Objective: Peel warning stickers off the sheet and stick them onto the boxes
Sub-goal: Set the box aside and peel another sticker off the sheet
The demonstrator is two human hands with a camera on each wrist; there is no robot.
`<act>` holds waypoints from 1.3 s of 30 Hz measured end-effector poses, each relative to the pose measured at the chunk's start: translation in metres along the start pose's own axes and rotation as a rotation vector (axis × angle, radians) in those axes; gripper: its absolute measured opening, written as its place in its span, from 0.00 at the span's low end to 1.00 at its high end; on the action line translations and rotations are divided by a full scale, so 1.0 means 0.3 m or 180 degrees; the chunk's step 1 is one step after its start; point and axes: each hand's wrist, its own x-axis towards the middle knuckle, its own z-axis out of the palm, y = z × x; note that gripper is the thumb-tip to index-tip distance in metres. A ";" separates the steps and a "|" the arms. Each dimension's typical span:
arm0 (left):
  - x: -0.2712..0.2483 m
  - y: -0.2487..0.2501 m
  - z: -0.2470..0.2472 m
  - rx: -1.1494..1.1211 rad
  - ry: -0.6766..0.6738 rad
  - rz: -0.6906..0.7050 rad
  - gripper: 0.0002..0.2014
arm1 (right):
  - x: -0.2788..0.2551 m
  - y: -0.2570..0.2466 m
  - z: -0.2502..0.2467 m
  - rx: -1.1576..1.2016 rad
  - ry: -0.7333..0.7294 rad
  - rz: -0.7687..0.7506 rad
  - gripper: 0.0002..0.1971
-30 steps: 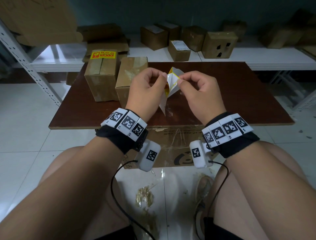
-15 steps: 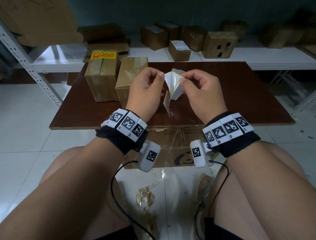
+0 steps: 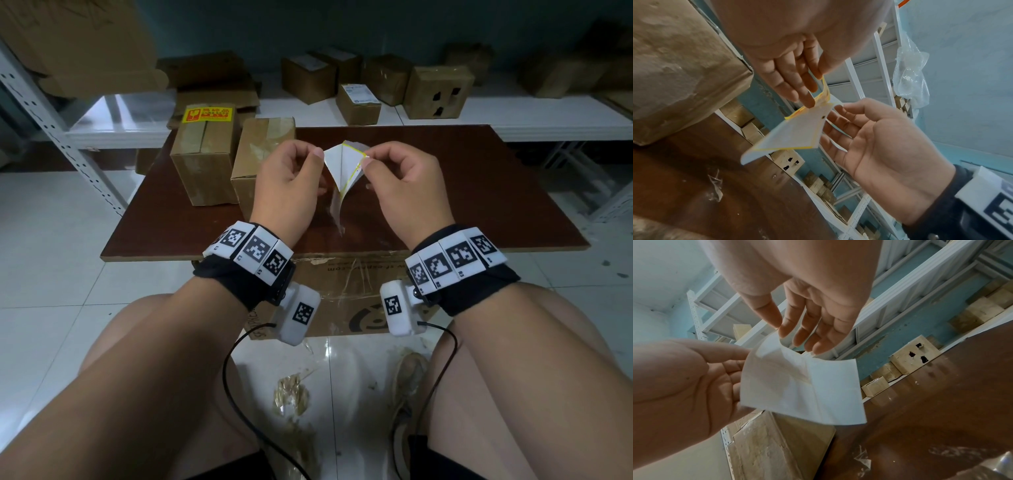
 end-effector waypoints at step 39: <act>-0.004 -0.012 0.019 -0.0208 0.0047 -0.0102 0.06 | -0.022 0.011 0.044 -0.0007 -0.0134 0.0109 0.12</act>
